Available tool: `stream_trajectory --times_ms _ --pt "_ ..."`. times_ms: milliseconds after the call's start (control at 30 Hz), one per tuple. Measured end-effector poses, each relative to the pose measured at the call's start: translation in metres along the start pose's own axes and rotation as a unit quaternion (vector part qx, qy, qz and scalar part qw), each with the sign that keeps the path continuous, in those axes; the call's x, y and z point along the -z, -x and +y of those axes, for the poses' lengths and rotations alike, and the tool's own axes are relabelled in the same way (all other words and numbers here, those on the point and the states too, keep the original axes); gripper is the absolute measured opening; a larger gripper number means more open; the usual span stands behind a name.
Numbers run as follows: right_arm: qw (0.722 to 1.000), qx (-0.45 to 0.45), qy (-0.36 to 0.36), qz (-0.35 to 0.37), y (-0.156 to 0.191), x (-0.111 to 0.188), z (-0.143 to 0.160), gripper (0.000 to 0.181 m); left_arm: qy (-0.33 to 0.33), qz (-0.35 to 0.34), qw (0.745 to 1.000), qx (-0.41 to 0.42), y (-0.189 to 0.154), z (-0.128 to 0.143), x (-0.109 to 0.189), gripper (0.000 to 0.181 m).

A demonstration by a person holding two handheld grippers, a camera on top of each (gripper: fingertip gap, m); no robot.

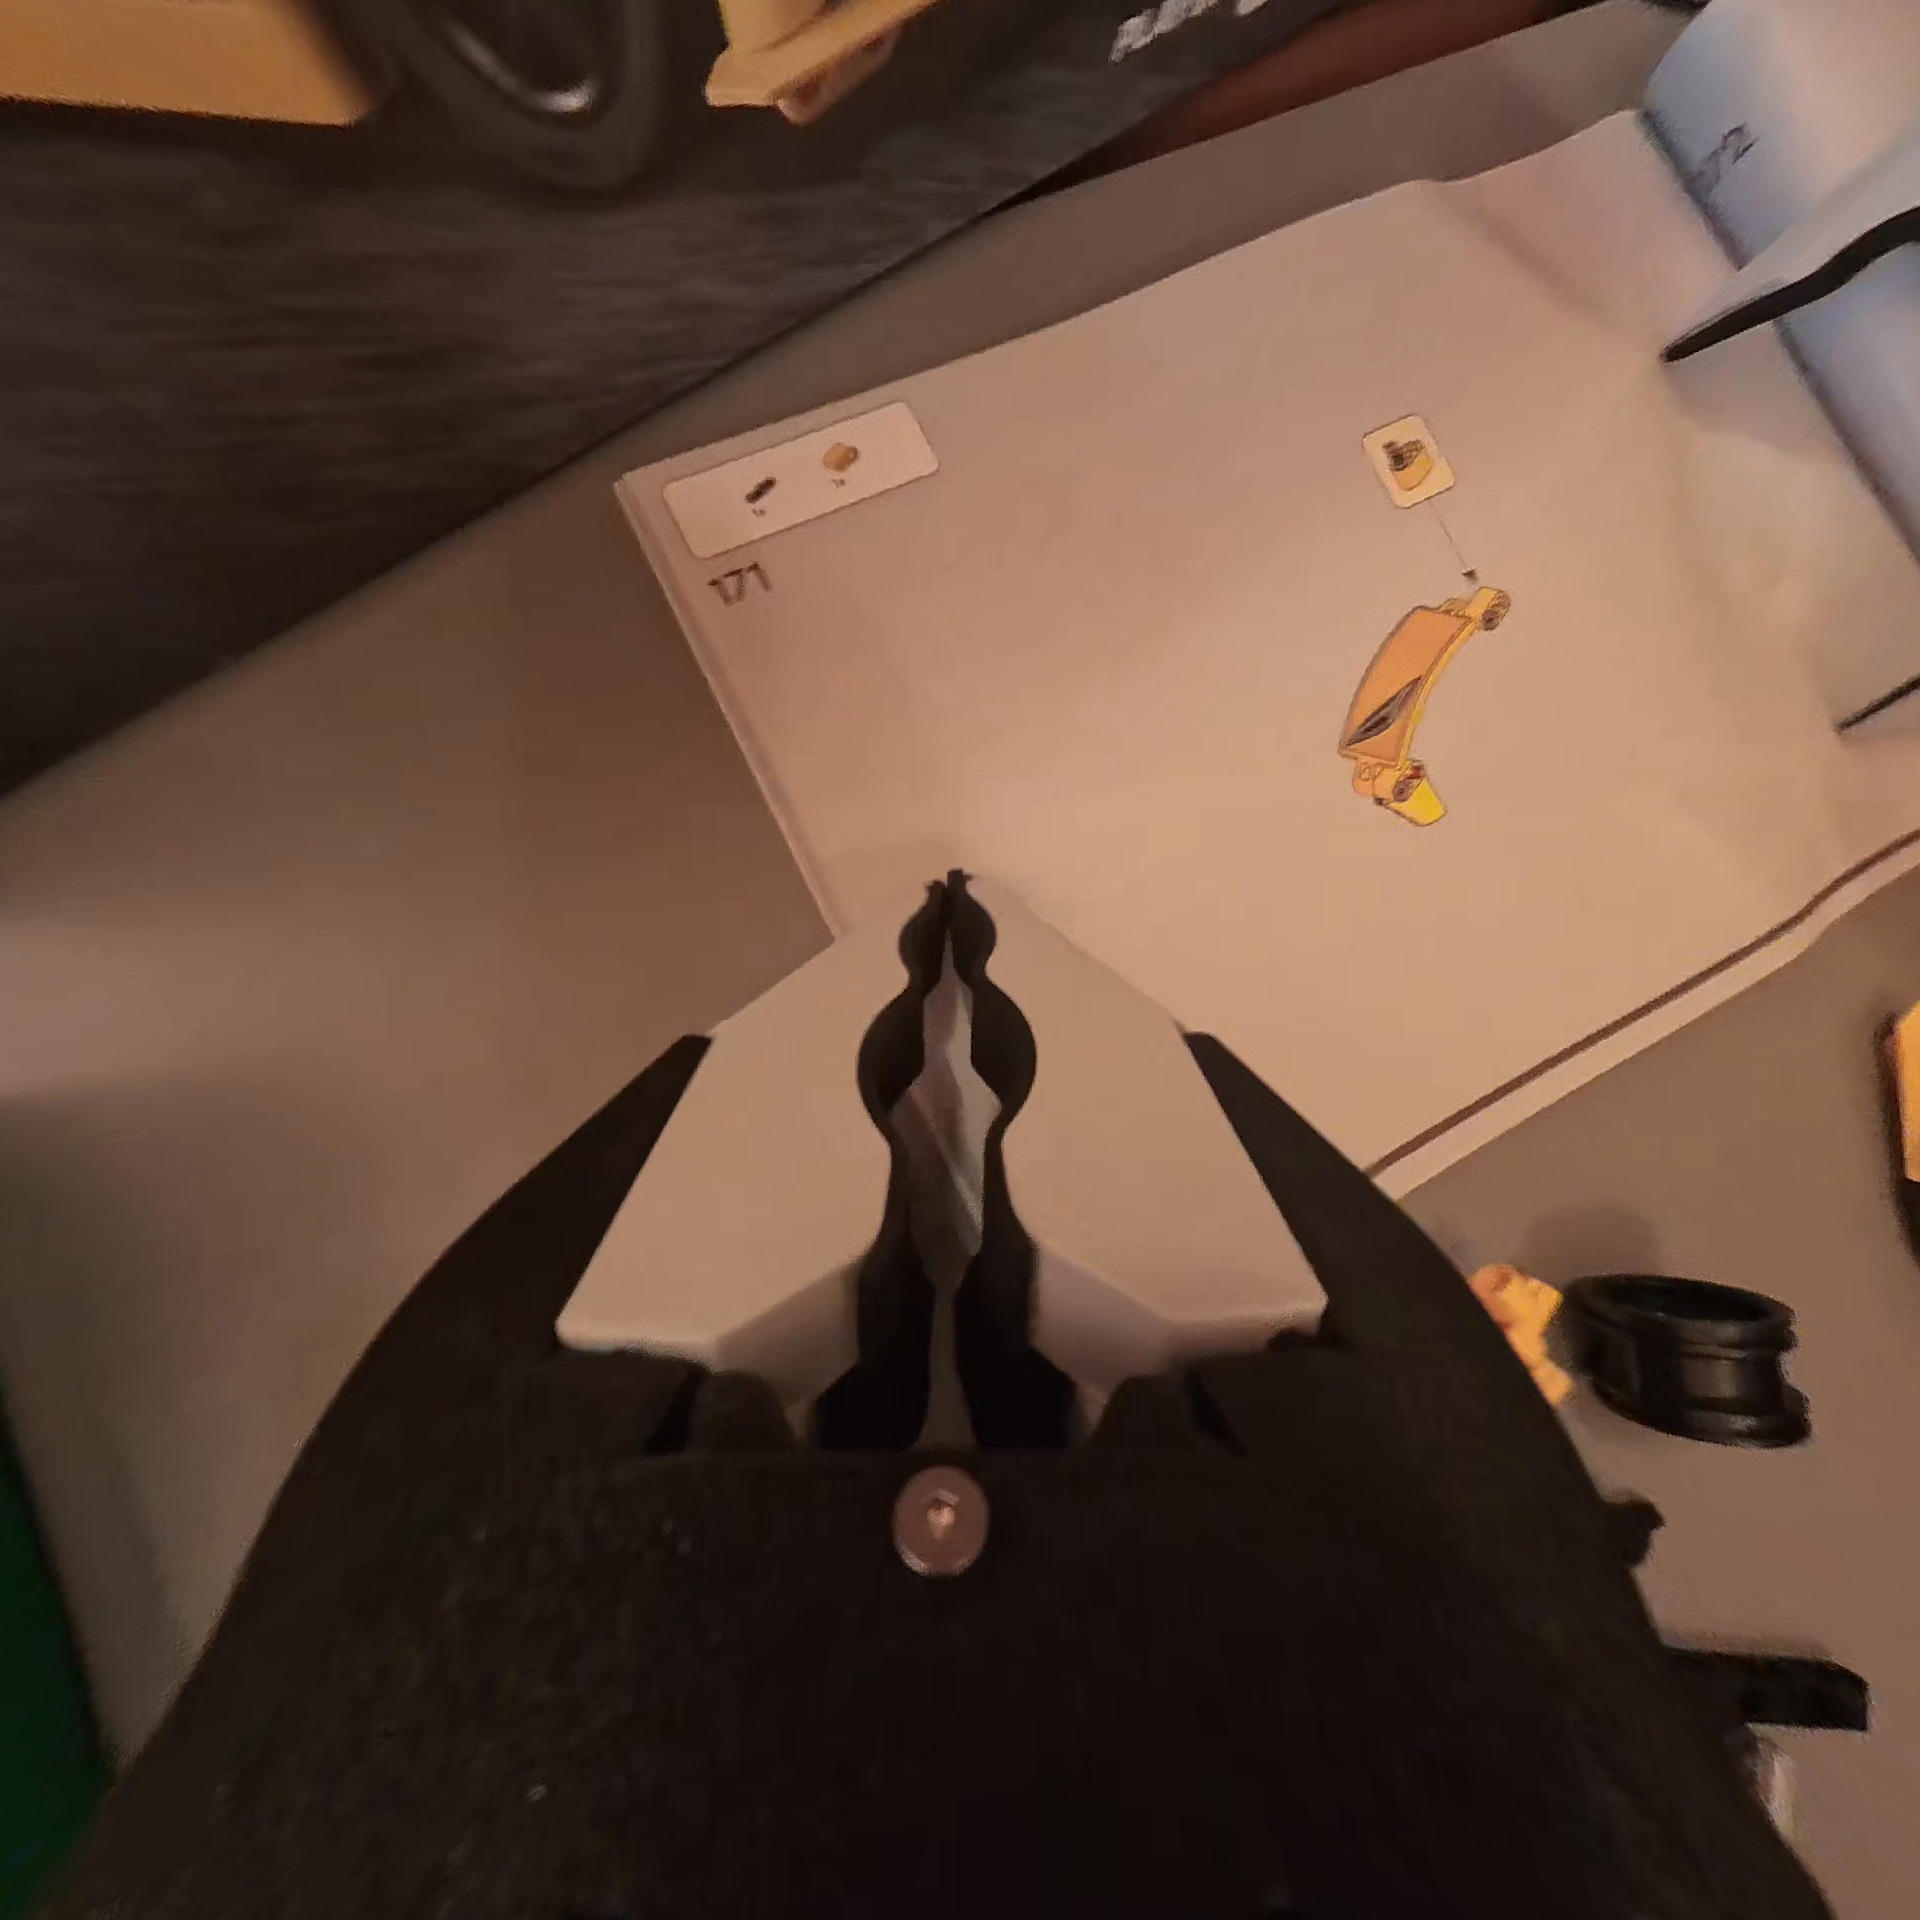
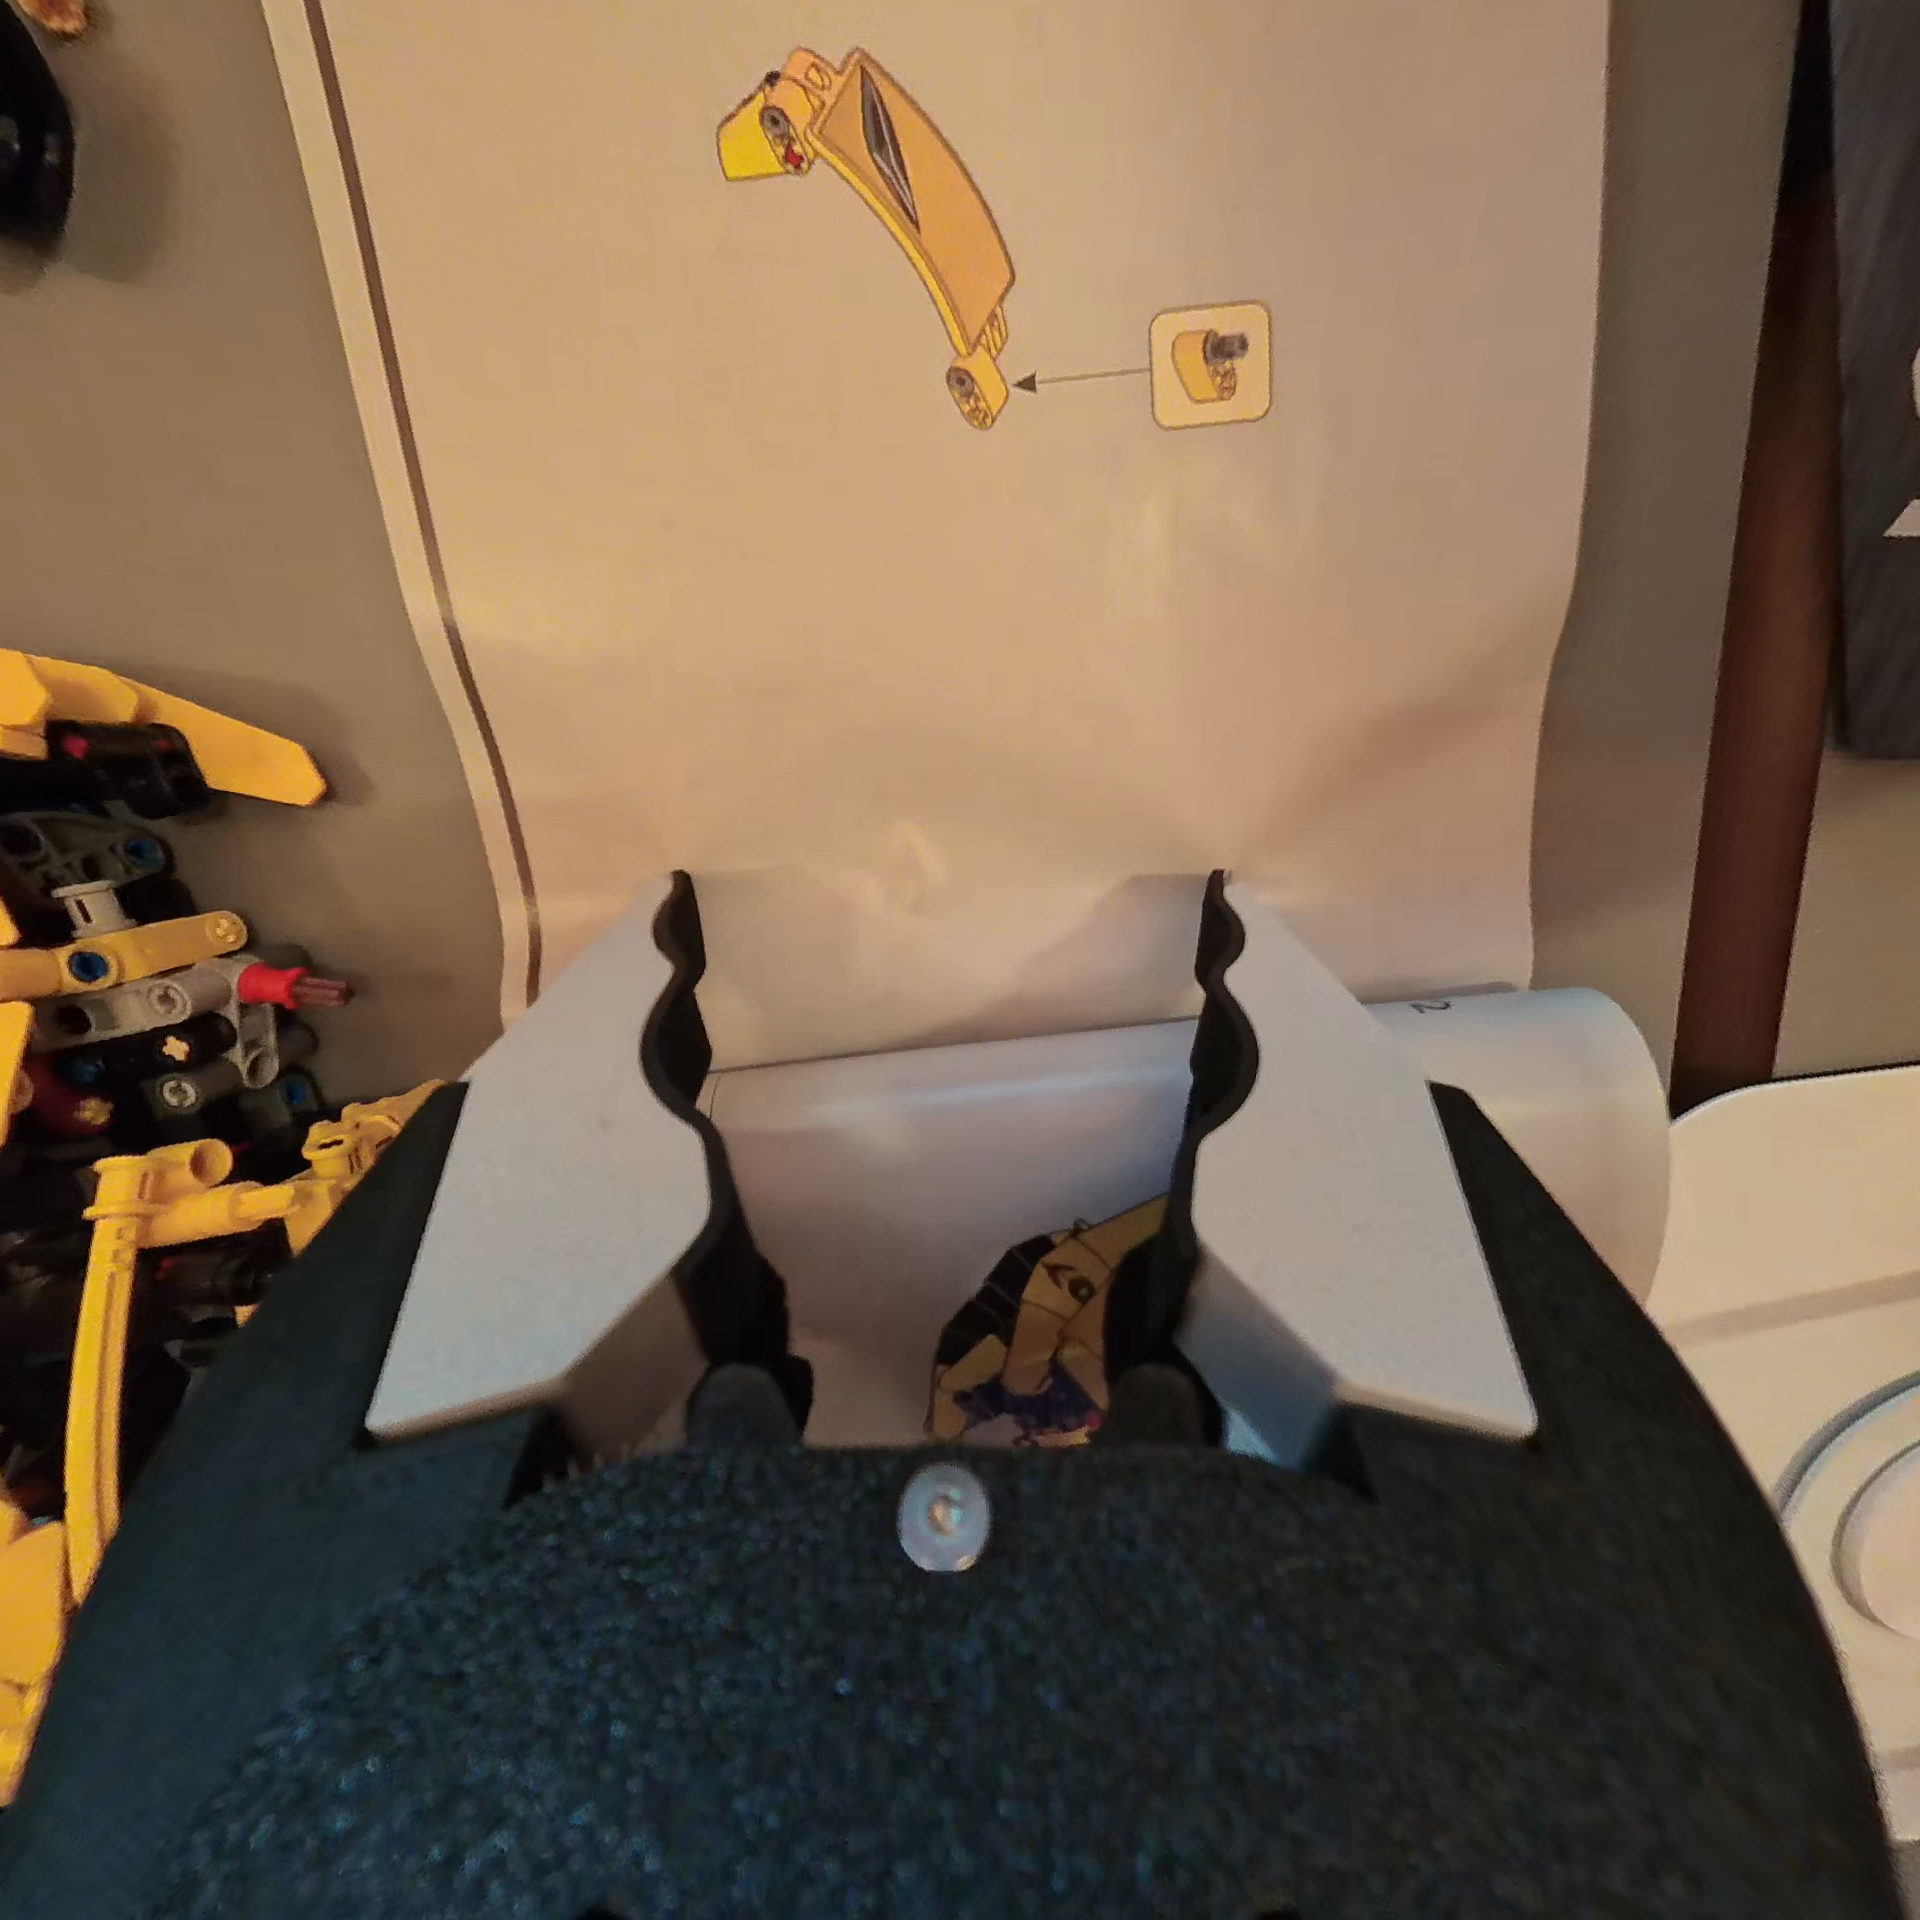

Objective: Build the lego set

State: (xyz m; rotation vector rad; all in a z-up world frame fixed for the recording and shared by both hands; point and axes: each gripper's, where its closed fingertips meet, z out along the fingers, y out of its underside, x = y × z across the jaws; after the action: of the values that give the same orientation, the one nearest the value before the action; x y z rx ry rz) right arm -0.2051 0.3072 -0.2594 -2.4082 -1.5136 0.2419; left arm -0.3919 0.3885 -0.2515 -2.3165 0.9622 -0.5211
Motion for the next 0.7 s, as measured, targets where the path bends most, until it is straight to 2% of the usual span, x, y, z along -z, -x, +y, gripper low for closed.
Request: stream_trajectory --times_ms 67,167,233,333,400,467,500,600,700 --pt "1.0 -0.003 -0.008 0.008 -0.002 0.002 -0.002 0.091 -0.02 -0.022 0.999 -0.014 0.002 -0.008 0.012 0.002" --pt "0.995 -0.015 -0.083 0.056 -0.009 0.032 -0.015 0.087 -0.091 0.033 0.995 -0.029 -0.03 -0.024 0.052 0.011" --pt "0.986 -0.026 -0.14 0.082 0.001 0.071 -0.021 0.084 -0.111 0.079 0.989 -0.048 -0.054 -0.016 0.081 0.02" --pt "0.972 -0.064 -0.203 0.098 0.037 0.129 -0.009 0.085 -0.124 0.12 0.981 -0.09 -0.081 0.017 0.115 0.029" --pt "0.956 -0.106 -0.25 0.111 0.066 0.16 0.011 0.08 -0.145 0.134 0.975 -0.101 -0.092 0.04 0.137 0.03" --pt "0.928 -0.158 -0.309 0.134 0.09 0.179 0.038 0.07 -0.169 0.132 0.973 -0.087 -0.097 0.061 0.154 0.031" --pt "0.912 -0.187 -0.333 0.15 0.099 0.184 0.054 0.063 -0.183 0.127 0.972 -0.077 -0.098 0.07 0.162 0.031" --pt "0.866 -0.258 -0.37 0.216 0.114 0.187 0.108 0.061 -0.234 0.092 0.966 -0.056 -0.096 0.088 0.183 0.03" --pt "0.811 -0.313 -0.413 0.272 0.123 0.196 0.146 0.056 -0.193 0.029 0.981 -0.02 -0.081 0.118 0.188 0.03"
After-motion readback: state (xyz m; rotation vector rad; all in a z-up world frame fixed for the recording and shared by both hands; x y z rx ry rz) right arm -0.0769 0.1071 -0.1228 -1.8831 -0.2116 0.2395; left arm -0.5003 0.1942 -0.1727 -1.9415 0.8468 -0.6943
